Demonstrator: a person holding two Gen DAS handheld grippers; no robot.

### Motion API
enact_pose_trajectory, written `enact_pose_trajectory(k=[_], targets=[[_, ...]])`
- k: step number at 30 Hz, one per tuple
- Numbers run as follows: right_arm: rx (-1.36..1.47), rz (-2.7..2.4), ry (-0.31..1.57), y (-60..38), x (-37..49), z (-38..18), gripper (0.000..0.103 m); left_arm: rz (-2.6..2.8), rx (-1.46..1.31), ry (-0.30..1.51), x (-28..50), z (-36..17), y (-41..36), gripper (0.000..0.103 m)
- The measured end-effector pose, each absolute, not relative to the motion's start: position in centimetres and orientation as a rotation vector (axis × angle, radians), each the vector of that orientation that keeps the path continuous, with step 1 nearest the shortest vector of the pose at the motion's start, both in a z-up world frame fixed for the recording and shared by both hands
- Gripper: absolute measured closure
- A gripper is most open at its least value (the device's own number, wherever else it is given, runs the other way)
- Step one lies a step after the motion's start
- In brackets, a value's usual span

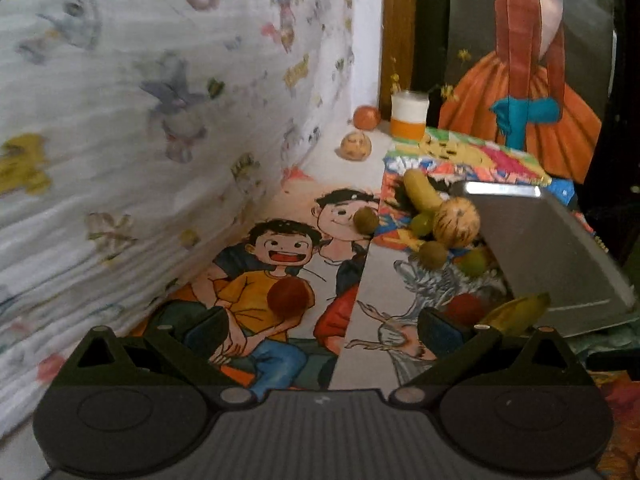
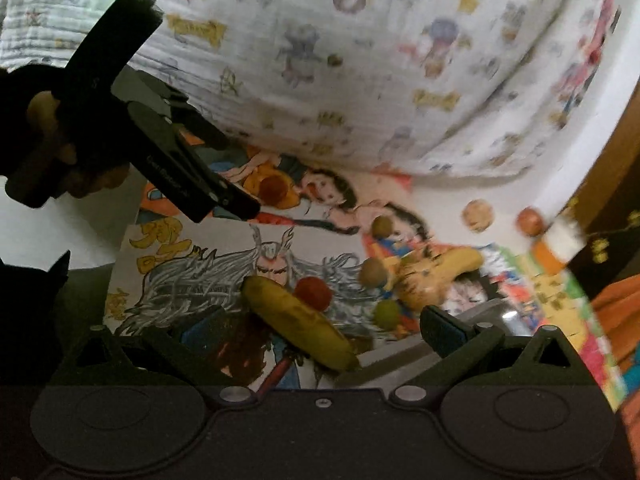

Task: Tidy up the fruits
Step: 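Move the right tool toward the banana while the left tool approaches a red tomato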

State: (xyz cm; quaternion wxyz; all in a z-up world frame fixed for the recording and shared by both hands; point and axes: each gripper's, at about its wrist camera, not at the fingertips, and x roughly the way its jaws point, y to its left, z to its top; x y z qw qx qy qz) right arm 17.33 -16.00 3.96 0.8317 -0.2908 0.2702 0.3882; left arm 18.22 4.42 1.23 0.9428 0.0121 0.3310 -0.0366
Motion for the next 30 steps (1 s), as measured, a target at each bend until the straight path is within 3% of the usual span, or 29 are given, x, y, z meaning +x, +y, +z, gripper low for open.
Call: enact_pose_trajectory(k=[9,20,27,30], targets=[[-0.467,0.874,0.734,-15.4,21.9,0.1,0.006,-0.029,0.074,0.707,21.2,-1.1,4.8,0.0],[-0.468,0.972,0.743,-15.3,22.8,-1.5,0.014,-0.055,0.042,0.728,23.5,-2.8,4.8,0.014],[-0.434,1.001,0.702,-15.6,22.4,-1.6,0.029,-0.04,0.058,0.694,23.4,-2.9,4.2,0.043],[-0.421,0.988,0.687,-15.7,22.1,-1.8,0.03,-0.039,0.046,0.694,23.4,-2.8,4.3,0.057]])
